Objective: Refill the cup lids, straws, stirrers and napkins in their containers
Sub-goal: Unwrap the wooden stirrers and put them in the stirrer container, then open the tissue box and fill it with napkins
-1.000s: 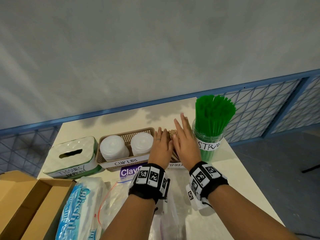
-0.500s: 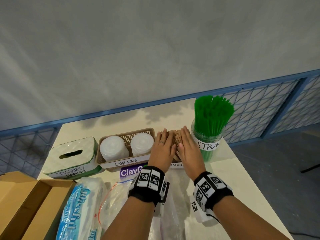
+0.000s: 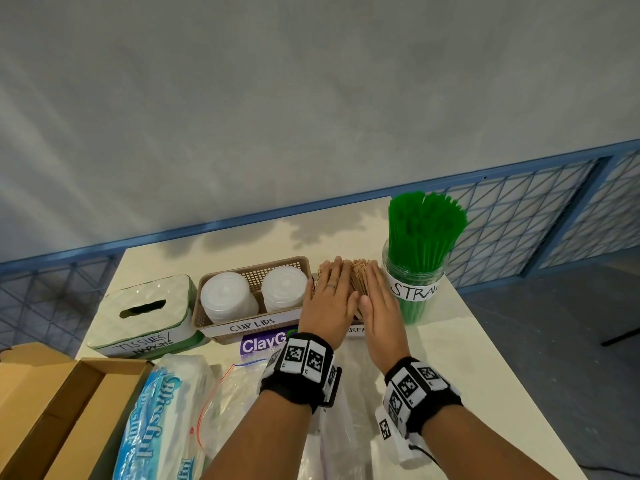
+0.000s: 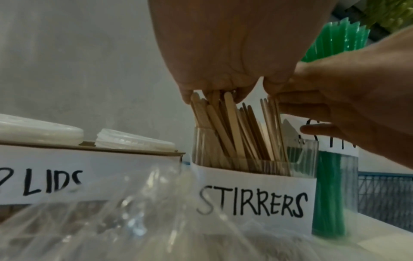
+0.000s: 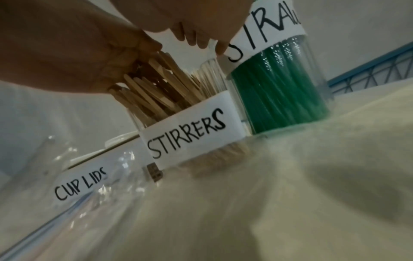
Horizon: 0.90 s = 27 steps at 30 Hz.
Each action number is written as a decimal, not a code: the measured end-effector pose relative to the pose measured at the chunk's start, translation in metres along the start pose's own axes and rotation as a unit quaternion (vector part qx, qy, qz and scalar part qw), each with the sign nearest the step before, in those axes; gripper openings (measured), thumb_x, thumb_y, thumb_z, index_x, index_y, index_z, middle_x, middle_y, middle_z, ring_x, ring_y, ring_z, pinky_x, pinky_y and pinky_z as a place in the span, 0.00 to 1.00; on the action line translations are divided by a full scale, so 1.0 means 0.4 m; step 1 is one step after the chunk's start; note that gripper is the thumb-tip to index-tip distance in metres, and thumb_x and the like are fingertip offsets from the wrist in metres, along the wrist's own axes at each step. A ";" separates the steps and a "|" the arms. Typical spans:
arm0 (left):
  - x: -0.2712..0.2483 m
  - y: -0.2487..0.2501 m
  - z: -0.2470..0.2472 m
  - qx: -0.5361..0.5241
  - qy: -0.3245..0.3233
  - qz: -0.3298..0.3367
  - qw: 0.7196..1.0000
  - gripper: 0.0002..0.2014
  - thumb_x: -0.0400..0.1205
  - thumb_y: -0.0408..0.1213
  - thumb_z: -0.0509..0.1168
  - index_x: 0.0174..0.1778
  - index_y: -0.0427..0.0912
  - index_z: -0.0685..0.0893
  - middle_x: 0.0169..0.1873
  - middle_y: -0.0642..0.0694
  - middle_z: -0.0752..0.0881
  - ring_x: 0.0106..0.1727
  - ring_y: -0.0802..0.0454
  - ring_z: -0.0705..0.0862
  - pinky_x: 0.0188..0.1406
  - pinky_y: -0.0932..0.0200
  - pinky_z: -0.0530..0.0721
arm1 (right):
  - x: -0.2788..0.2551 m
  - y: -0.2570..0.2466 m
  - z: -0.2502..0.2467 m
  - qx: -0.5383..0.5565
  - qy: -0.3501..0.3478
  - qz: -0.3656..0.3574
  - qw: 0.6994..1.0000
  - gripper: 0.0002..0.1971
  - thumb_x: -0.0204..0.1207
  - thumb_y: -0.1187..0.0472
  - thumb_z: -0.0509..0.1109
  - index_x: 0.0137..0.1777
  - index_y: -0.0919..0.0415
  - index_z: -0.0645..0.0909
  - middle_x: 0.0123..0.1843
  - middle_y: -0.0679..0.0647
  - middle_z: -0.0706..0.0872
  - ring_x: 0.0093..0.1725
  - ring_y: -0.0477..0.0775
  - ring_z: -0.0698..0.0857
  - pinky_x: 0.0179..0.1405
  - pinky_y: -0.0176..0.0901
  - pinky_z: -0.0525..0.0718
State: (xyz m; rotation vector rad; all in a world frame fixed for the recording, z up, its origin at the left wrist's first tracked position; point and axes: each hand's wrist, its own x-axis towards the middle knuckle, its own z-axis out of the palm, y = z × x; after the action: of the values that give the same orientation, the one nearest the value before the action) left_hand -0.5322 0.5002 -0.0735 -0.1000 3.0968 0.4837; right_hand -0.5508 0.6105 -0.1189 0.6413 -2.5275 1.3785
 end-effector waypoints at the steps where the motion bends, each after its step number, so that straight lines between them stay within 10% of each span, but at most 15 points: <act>1: 0.000 0.002 0.003 0.022 -0.001 0.008 1.000 0.33 0.80 0.55 0.26 0.82 0.48 0.40 0.83 0.51 0.40 0.83 0.54 0.37 0.80 0.50 0.37 | -0.011 0.007 0.003 0.008 -0.005 0.018 1.000 0.29 0.81 0.42 0.40 0.80 0.50 0.49 0.81 0.38 0.50 0.81 0.33 0.48 0.80 0.31 0.47; 4: 0.010 0.016 0.007 0.064 -0.013 0.015 0.998 0.38 0.74 0.54 0.19 0.82 0.47 0.39 0.83 0.50 0.38 0.83 0.53 0.37 0.80 0.47 0.36 | -0.040 0.025 0.016 -0.012 -0.031 0.047 0.998 0.28 0.83 0.47 0.42 0.81 0.55 0.50 0.81 0.41 0.50 0.82 0.39 0.48 0.81 0.35 0.49; 8: 0.024 0.034 0.005 0.070 -0.035 -0.003 0.997 0.26 0.88 0.44 0.37 0.82 0.45 0.39 0.83 0.49 0.39 0.83 0.53 0.38 0.83 0.47 0.39 | -0.040 0.037 0.019 -0.040 -0.077 0.065 0.994 0.27 0.85 0.69 0.50 0.82 0.60 0.50 0.80 0.41 0.45 0.83 0.44 0.45 0.82 0.38 0.47; 15: 0.028 0.028 -0.017 0.103 -0.061 0.002 0.993 0.30 0.87 0.40 0.46 0.82 0.42 0.39 0.83 0.46 0.40 0.84 0.51 0.41 0.83 0.47 0.42 | -0.034 0.034 0.008 -0.043 -0.095 0.061 0.993 0.27 0.85 0.67 0.49 0.82 0.58 0.46 0.79 0.40 0.41 0.82 0.43 0.44 0.83 0.40 0.47; 18: 0.008 0.030 -0.062 0.043 -0.011 0.001 0.999 0.26 0.89 0.42 0.41 0.83 0.42 0.43 0.83 0.47 0.44 0.84 0.52 0.43 0.82 0.49 0.44 | -0.046 0.016 -0.016 -0.062 -0.019 0.025 0.998 0.27 0.85 0.61 0.54 0.81 0.55 0.50 0.83 0.46 0.51 0.81 0.42 0.51 0.82 0.43 0.52; 21: -0.029 0.011 -0.140 -0.018 0.012 -0.023 0.999 0.24 0.88 0.43 0.47 0.81 0.42 0.56 0.82 0.44 0.57 0.82 0.49 0.57 0.81 0.46 0.54 | -0.060 -0.042 -0.050 -0.013 0.038 -0.028 0.999 0.18 0.81 0.61 0.60 0.70 0.61 0.74 0.68 0.55 0.75 0.65 0.31 0.71 0.69 0.22 0.65; 24: -0.111 -0.053 -0.202 -0.040 0.003 -0.049 0.998 0.15 0.86 0.44 0.56 0.64 0.42 0.78 0.64 0.41 0.80 0.64 0.44 0.79 0.64 0.50 0.74 | -0.094 -0.114 -0.069 0.032 -0.138 0.000 0.990 0.11 0.78 0.61 0.67 0.60 0.56 0.78 0.57 0.49 0.79 0.47 0.36 0.77 0.48 0.23 0.74; 27: -0.216 -0.130 -0.205 -0.031 -0.044 -0.074 0.996 0.12 0.81 0.47 0.63 0.56 0.45 0.80 0.60 0.45 0.78 0.61 0.46 0.79 0.61 0.50 0.77 | -0.142 -0.158 -0.054 0.003 -0.300 0.056 0.952 0.24 0.73 0.49 0.73 0.68 0.50 0.72 0.66 0.48 0.72 0.53 0.46 0.78 0.51 0.30 0.76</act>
State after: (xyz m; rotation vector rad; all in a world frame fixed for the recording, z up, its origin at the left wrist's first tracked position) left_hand -0.4425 0.4312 -0.0098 -0.2968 2.9608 0.5626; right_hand -0.4722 0.6147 -0.0803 1.0718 -3.0589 1.3877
